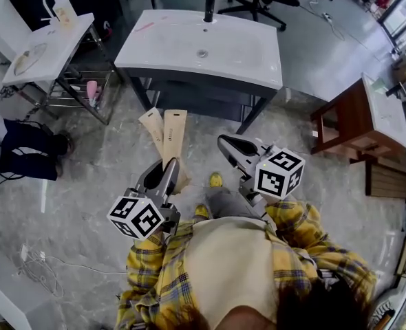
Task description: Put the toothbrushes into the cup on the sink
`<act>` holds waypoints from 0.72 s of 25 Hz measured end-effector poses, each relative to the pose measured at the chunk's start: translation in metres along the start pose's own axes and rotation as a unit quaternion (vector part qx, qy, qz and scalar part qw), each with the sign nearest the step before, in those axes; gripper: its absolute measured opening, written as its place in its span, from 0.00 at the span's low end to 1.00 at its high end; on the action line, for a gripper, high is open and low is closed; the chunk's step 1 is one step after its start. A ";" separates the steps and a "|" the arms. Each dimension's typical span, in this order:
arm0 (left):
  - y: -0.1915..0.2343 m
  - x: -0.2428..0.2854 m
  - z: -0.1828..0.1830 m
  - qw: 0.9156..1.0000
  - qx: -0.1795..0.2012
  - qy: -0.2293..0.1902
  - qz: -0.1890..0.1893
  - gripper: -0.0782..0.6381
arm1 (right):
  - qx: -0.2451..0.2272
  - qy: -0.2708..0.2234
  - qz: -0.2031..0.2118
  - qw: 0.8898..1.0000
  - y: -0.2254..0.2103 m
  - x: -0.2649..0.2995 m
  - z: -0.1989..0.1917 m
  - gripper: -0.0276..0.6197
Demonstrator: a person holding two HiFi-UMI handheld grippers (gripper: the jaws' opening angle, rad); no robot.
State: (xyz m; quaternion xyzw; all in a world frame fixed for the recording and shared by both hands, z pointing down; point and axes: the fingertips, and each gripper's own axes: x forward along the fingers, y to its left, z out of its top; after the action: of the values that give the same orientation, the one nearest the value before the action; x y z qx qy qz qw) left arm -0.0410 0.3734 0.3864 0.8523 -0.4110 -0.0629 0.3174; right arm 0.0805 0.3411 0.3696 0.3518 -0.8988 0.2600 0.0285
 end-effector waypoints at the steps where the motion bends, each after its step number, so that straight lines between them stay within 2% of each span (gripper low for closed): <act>1: 0.002 0.006 0.002 1.000 0.002 0.002 0.000 0.20 | 0.002 -0.002 -0.001 1.000 -0.006 0.004 0.004 0.06; 3: 0.009 0.019 0.006 1.000 0.004 0.006 0.004 0.19 | 0.004 -0.004 0.001 1.000 -0.019 0.012 0.010 0.06; 7: 0.019 0.054 0.019 1.000 -0.018 0.007 0.007 0.19 | 0.007 0.000 0.012 1.000 -0.044 0.030 0.026 0.06; 18: 0.032 0.135 0.063 0.999 -0.006 -0.004 0.036 0.19 | 0.015 -0.001 0.043 0.999 -0.120 0.067 0.081 0.06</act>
State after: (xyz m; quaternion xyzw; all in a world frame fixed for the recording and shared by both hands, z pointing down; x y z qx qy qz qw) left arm 0.0027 0.2281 0.3767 0.8345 -0.4425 -0.0575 0.3231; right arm 0.1183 0.1858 0.3695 0.3140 -0.9090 0.2738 0.0110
